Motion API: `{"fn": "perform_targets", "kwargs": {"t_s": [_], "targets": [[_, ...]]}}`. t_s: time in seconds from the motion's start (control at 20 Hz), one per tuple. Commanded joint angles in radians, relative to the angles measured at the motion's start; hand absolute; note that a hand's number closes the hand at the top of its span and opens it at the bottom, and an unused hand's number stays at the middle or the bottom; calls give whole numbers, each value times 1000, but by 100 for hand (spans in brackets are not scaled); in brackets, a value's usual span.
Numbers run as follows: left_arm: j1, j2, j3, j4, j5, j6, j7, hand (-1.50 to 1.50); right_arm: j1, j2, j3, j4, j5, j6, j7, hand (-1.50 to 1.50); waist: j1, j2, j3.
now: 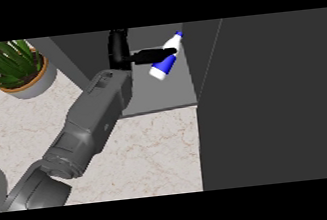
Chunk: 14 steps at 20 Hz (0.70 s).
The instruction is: Pick up the bottled water, place it into the cabinet and close the cabinet
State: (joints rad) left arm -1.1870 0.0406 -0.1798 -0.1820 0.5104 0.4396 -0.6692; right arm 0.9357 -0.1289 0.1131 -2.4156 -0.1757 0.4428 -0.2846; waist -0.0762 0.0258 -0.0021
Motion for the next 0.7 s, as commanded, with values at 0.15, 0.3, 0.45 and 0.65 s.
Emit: {"fn": "perform_targets", "kwargs": {"t_s": [0.15,0.3,0.45,0.65], "targets": [[-8,-39,25,-32,6,-63,-20,-150,-28,11,-24,-48,-65,-36,63,-150,42,-15,2],[39,-38,21,-67,11,-80,-15,-150,62,-10,10,-182,-86,-30,128,-150,55,-23,1],[75,-35,11,-104,17,-87,-17,-150,96,-1,33,-183,-63,-24,112,-150,52,-26,1],[241,-40,-101,-271,79,-86,-14,-150,54,18,54,-123,-15,-29,77,-150,53,-34,1]]}}
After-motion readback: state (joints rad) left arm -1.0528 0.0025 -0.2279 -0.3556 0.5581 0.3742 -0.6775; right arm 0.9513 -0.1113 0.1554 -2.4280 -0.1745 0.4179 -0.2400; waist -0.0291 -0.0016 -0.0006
